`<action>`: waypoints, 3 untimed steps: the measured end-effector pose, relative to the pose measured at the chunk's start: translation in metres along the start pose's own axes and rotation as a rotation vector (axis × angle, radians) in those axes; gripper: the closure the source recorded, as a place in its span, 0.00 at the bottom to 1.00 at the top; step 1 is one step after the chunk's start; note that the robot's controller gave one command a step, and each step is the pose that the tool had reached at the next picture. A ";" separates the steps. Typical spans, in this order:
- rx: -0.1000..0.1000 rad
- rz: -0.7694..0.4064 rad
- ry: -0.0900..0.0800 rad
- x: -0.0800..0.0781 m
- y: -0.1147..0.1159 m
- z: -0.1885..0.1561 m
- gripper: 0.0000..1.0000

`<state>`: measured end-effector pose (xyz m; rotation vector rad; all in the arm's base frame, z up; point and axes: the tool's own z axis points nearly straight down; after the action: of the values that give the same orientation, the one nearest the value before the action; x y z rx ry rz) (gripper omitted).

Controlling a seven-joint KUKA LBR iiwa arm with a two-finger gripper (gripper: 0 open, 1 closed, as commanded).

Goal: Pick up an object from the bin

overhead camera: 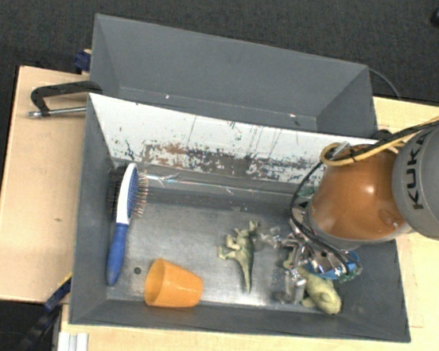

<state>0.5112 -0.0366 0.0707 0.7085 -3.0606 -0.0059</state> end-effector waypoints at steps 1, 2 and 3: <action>0.004 -0.019 -0.004 -0.107 0.008 -0.001 0.00; 0.004 0.056 -0.008 -0.110 0.030 -0.024 0.00; 0.009 0.007 -0.006 -0.071 -0.033 -0.044 0.00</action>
Offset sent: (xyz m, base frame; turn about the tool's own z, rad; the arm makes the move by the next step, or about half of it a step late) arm 0.0903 0.0512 -0.0007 -0.0155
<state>0.5897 -0.0356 0.1146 0.7000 -3.0711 0.0063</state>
